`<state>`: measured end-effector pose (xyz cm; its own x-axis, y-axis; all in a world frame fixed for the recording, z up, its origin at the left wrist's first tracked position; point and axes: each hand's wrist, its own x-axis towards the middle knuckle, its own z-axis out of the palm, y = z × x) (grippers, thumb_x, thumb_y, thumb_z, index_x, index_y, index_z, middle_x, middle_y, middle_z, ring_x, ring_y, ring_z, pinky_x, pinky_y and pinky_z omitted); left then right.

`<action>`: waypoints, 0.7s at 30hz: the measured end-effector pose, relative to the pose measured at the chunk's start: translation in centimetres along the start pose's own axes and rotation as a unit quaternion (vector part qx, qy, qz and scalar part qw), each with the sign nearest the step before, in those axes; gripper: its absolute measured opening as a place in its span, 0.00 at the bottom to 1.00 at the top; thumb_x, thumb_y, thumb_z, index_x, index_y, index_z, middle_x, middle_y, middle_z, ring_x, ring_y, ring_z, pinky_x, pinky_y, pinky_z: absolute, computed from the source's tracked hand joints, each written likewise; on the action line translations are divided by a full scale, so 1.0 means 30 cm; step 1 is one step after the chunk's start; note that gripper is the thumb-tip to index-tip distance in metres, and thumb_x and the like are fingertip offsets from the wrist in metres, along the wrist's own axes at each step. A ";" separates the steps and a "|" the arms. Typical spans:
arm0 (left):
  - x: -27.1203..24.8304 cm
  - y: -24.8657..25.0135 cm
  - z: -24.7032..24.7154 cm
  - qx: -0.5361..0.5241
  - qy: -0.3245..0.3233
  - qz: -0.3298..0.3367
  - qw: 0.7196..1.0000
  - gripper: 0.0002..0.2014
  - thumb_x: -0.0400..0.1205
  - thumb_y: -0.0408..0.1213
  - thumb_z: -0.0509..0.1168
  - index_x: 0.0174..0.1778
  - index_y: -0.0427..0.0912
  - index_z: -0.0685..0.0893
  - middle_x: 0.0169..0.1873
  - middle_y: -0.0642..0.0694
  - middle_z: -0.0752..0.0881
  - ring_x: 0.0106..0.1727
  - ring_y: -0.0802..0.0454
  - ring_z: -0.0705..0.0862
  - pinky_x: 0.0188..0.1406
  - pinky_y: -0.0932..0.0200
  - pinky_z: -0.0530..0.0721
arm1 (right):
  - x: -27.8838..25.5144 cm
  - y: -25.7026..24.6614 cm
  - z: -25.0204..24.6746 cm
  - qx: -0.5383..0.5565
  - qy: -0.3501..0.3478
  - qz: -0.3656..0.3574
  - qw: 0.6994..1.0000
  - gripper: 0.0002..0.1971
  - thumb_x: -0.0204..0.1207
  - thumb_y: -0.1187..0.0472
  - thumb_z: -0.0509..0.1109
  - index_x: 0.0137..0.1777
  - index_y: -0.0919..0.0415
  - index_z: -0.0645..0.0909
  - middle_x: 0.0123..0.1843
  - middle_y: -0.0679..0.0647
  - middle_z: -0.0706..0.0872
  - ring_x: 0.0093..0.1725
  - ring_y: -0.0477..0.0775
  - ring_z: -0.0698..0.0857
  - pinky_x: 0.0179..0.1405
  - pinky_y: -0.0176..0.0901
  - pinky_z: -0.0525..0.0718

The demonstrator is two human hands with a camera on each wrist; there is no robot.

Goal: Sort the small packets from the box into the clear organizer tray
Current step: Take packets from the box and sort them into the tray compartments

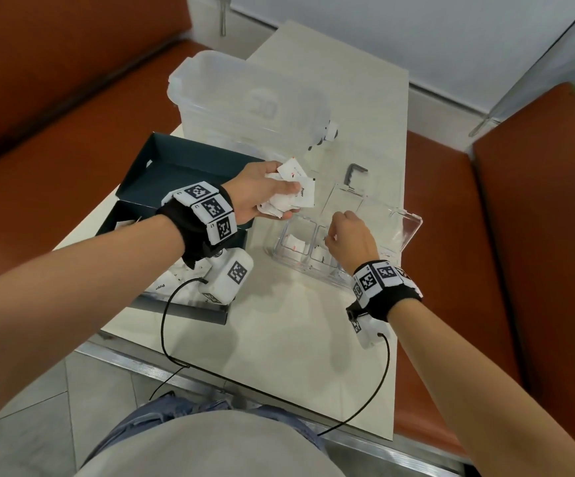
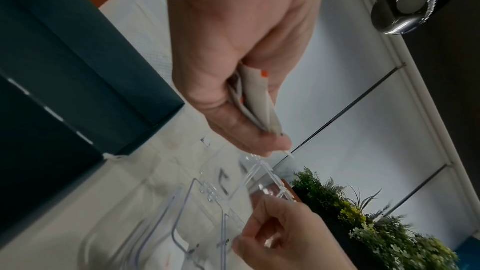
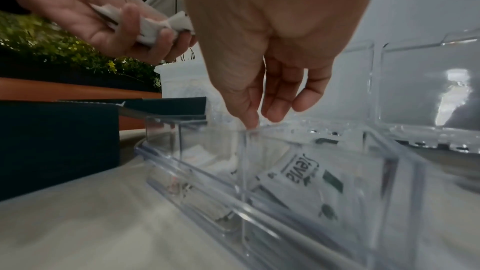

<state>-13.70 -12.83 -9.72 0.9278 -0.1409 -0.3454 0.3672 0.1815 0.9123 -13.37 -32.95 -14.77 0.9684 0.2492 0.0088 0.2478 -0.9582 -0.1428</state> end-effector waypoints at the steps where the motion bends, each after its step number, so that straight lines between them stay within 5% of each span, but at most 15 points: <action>1: -0.001 0.000 0.001 0.000 -0.002 -0.001 1.000 0.18 0.80 0.27 0.71 0.66 0.35 0.80 0.52 0.37 0.88 0.40 0.41 0.90 0.39 0.49 0.91 | 0.001 -0.001 0.005 -0.017 -0.004 0.003 1.000 0.05 0.79 0.69 0.63 0.52 0.68 0.78 0.54 0.62 0.79 0.50 0.64 0.81 0.52 0.53 0.80; 17: -0.006 -0.005 0.009 -0.008 -0.004 -0.009 1.000 0.18 0.80 0.27 0.70 0.65 0.36 0.80 0.51 0.38 0.88 0.40 0.41 0.90 0.37 0.49 0.91 | 0.021 -0.009 -0.035 0.000 0.010 0.060 0.998 0.10 0.78 0.70 0.64 0.59 0.66 0.76 0.59 0.63 0.77 0.54 0.63 0.79 0.56 0.55 0.80; 21: -0.001 -0.005 0.014 0.005 0.010 -0.003 1.000 0.17 0.78 0.26 0.72 0.63 0.38 0.82 0.51 0.40 0.88 0.42 0.45 0.90 0.30 0.53 0.90 | 0.023 -0.043 -0.131 0.208 0.110 0.070 0.970 0.05 0.78 0.61 0.68 0.51 0.60 0.80 0.45 0.54 0.84 0.42 0.51 0.82 0.36 0.33 0.74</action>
<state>-13.81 -13.27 -9.76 0.9265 -0.1217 -0.3561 0.3729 0.1705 0.9121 -12.91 -32.10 -10.69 0.9856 0.0411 0.1639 0.1250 -0.8301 -0.5435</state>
